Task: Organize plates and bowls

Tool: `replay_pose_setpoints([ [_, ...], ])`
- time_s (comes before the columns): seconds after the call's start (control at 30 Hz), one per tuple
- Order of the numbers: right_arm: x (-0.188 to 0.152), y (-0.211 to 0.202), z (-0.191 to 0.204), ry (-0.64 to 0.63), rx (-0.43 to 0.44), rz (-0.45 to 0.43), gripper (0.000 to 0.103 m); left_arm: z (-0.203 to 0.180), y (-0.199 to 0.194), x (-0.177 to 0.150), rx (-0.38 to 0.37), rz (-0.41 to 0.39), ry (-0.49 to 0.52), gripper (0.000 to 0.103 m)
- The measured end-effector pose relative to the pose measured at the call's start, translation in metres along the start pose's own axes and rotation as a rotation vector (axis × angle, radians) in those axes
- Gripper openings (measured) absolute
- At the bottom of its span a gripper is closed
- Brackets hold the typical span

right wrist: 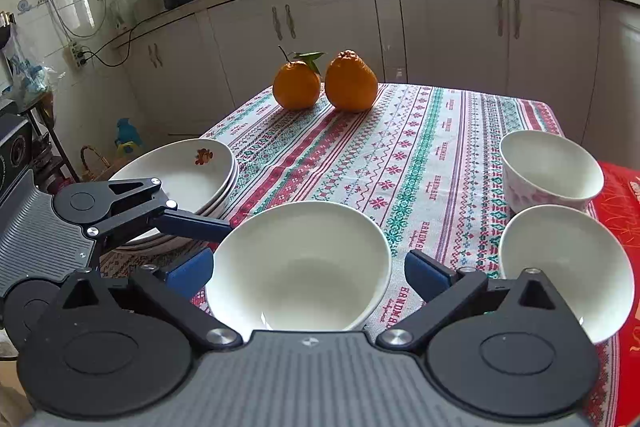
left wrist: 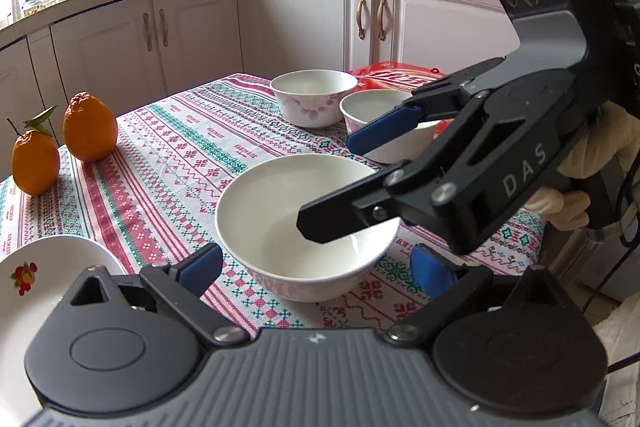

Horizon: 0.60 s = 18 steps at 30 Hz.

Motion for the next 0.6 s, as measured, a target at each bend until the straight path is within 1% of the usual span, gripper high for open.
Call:
replay_pose_setpoints([
  [0.1,0.003,-0.014,0.001,-0.023,-0.031,-0.022,0.103,-0.003,-0.009,0.002,-0.003,-0.014,0.0,0.1],
  [0.2,0.004,-0.032,0.002,-0.061,-0.097,-0.05,0.103,-0.004,-0.017,0.005,-0.01,-0.017,-0.016,0.1],
  [0.3,0.001,-0.053,-0.001,-0.1,-0.181,-0.076,0.103,-0.005,-0.02,0.009,-0.064,0.013,-0.055,0.1],
  [0.33,-0.001,-0.059,-0.004,-0.108,-0.211,-0.083,0.103,-0.006,-0.02,0.01,-0.073,0.014,-0.064,0.1],
  [0.4,-0.006,-0.072,-0.009,-0.119,-0.265,-0.087,0.103,-0.009,-0.021,0.013,-0.059,0.006,-0.063,0.1],
  [0.5,-0.016,-0.087,-0.02,-0.141,-0.354,-0.078,0.103,-0.015,-0.019,0.019,-0.038,-0.002,-0.035,0.102],
  [0.6,-0.03,-0.096,-0.029,-0.155,-0.418,-0.063,0.103,-0.023,-0.013,0.027,-0.056,0.017,-0.022,0.102],
])
Point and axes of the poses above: each gripper's, at about its wrist camera, not at the fingertips, and y roughly the way its jaws point, z to its left, x to its top, the point moved 4 cm from there along y, roughly the way its jaws point, and after that the axes turned 7 degrees about -y, right-handed, at the moved point
